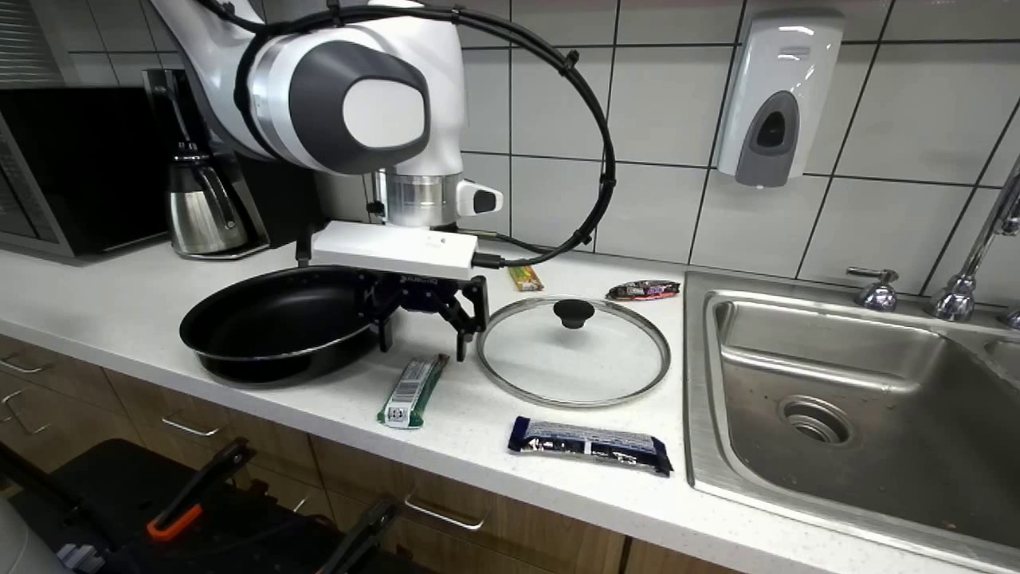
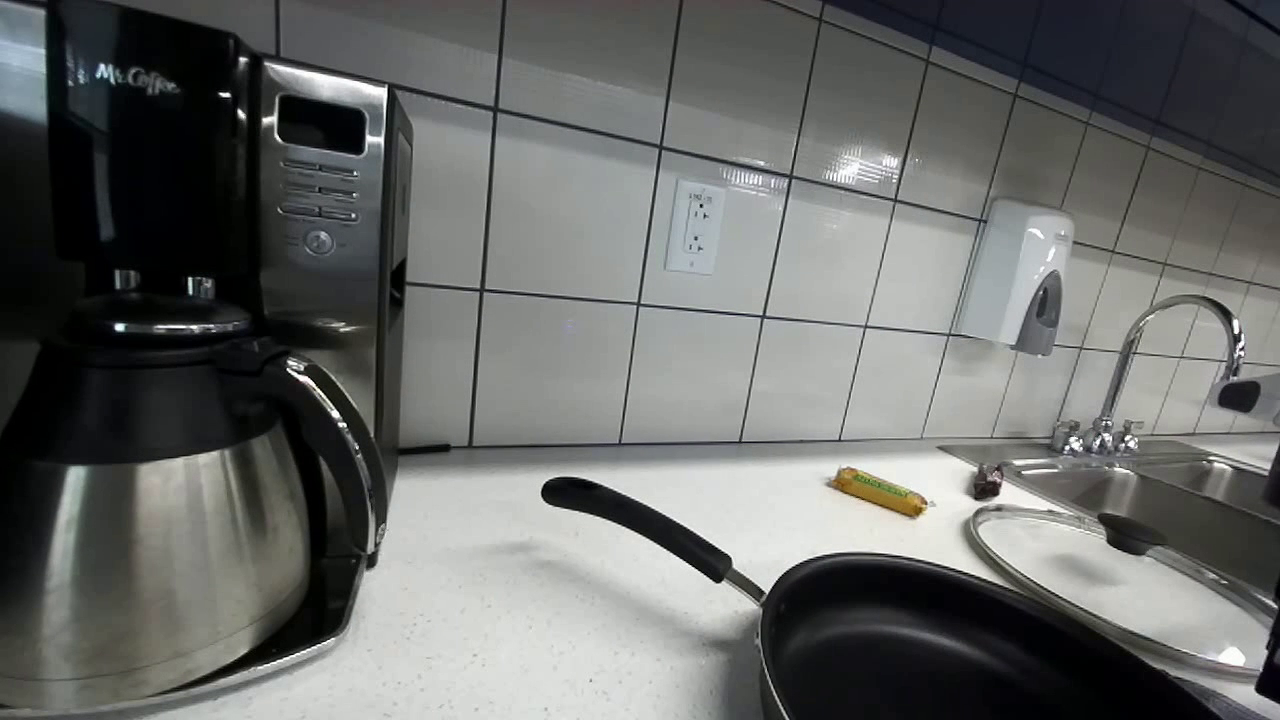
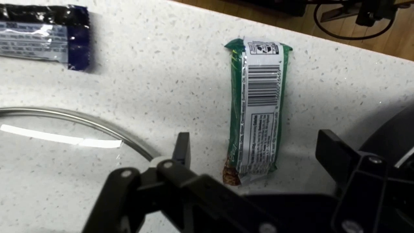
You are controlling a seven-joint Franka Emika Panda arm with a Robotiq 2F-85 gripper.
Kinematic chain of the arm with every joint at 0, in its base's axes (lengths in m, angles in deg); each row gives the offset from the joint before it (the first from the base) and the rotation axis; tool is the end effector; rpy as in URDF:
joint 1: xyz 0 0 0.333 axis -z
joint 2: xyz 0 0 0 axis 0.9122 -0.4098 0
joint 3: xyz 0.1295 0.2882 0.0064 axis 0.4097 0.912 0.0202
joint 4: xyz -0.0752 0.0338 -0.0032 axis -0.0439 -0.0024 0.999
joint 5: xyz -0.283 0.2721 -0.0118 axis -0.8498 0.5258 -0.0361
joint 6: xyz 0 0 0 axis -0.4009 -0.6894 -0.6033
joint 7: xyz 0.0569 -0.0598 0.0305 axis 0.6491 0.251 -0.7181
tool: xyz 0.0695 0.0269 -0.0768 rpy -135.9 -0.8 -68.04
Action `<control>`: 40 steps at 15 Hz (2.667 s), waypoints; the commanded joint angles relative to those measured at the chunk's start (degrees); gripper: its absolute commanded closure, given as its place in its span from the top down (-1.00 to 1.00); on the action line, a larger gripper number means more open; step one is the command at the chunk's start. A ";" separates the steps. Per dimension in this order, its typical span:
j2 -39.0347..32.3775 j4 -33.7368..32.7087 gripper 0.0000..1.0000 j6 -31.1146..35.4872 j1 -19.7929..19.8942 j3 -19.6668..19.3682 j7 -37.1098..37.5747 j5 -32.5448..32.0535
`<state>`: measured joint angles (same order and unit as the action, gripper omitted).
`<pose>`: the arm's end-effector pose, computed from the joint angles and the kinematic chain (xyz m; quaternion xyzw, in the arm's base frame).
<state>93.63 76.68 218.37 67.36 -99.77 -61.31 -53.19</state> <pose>0.3684 -0.0873 0.2322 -0.9872 -0.1570 0.0185 0.0221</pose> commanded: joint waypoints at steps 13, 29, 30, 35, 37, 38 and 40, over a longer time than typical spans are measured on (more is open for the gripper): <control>-7.91 -0.04 1.00 8.56 2.35 5.38 0.31 -2.76; 0.75 0.37 -0.75 3.04 2.11 5.79 -3.49 0.46; 1.96 0.04 -0.75 2.05 1.88 5.43 -3.30 -0.05; 8.80 0.37 -0.75 -1.97 0.03 4.32 -3.49 0.39; 10.82 0.30 -0.75 -3.39 -1.35 4.16 -4.03 1.24; 11.65 0.27 -0.75 -3.81 -2.19 4.22 -4.26 1.63; 13.06 0.24 -0.75 -4.51 -3.90 4.51 -4.38 2.01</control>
<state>102.45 76.27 216.67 65.82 -95.11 -63.65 -52.85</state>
